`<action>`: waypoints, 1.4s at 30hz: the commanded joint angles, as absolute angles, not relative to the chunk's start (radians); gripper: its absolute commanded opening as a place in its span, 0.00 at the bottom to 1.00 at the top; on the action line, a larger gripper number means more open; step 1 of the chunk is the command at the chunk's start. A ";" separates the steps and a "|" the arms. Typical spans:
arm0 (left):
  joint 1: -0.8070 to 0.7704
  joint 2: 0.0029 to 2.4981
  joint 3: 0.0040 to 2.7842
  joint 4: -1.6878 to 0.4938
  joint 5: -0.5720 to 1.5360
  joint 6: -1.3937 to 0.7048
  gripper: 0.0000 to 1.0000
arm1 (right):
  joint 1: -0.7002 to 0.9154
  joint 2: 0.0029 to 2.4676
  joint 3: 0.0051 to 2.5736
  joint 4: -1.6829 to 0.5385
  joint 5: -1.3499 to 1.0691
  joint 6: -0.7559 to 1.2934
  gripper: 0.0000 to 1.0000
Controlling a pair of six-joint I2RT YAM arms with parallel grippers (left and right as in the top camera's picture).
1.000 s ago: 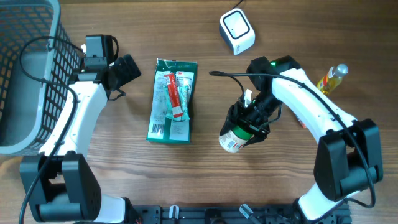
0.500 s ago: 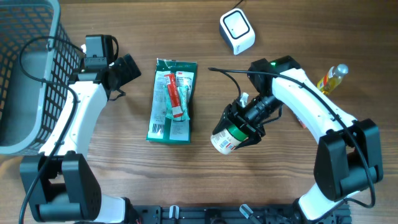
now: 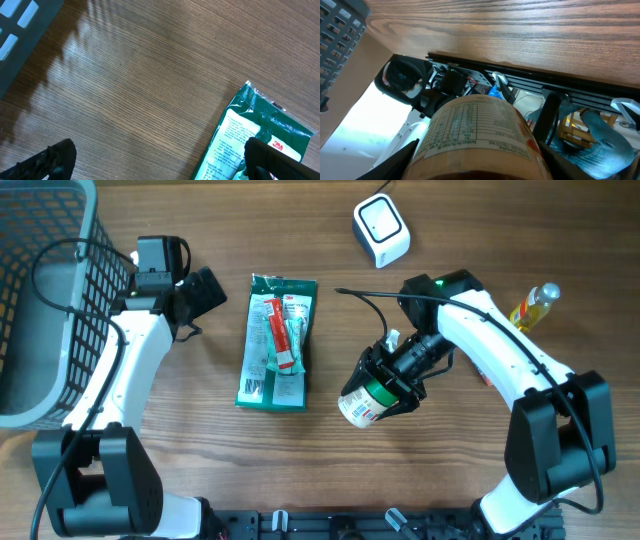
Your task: Scan the item barcode
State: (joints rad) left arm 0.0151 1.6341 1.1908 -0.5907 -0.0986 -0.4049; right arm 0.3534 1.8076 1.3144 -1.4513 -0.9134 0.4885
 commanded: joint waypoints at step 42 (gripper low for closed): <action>0.018 1.622 1.204 -0.590 -0.094 -0.400 1.00 | 0.236 2.140 1.905 -0.447 -0.078 0.109 0.04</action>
State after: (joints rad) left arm 0.0151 1.6344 1.1908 -0.5907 -0.0986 -0.4049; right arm 0.2329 2.0640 1.9156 -0.5392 -0.1009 0.1249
